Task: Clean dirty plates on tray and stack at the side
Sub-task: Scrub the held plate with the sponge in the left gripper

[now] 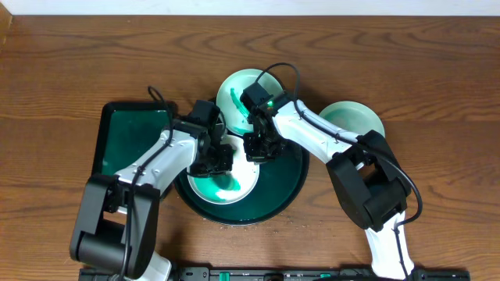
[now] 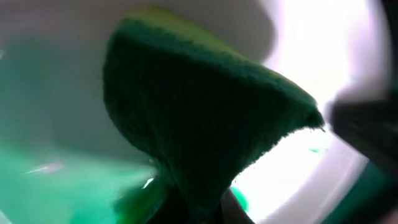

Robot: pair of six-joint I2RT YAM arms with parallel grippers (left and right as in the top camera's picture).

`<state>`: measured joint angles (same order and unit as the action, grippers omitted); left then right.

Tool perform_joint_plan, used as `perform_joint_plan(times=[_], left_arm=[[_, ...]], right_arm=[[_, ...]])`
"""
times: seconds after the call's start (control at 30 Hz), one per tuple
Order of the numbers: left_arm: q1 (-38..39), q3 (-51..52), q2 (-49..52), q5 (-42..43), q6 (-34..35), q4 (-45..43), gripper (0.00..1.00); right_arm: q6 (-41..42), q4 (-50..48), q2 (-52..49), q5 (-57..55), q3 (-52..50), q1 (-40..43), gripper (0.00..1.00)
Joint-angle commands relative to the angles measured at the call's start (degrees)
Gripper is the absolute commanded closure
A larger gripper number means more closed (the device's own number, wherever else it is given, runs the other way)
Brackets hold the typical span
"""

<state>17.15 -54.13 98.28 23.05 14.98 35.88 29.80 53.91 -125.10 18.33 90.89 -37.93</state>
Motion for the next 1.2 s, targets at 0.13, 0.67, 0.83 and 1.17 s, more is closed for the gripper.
perform_joint_plan(times=[0.13, 0.67, 0.83, 1.17], left_arm=[[-0.1, -0.3, 1.9, 0.7, -0.7, 0.5, 0.93], [0.0, -0.3, 1.9, -15.3, 8.0, 6.9, 0.93], [0.0, -0.3, 1.9, 5.6, -7.9, 6.6, 0.93], [-0.1, -0.3, 1.9, 4.6, -6.4, -3.3, 0.93]], right_arm=[[1.2, -0.5, -0.7, -1.7, -1.1, 0.1, 0.99], [0.9, -0.5, -0.7, -1.8, -1.1, 0.1, 0.99], [0.9, -0.6, -0.7, -1.8, -1.1, 0.1, 0.99], [1.0, -0.6, -0.7, -1.7, -1.1, 0.1, 0.99]])
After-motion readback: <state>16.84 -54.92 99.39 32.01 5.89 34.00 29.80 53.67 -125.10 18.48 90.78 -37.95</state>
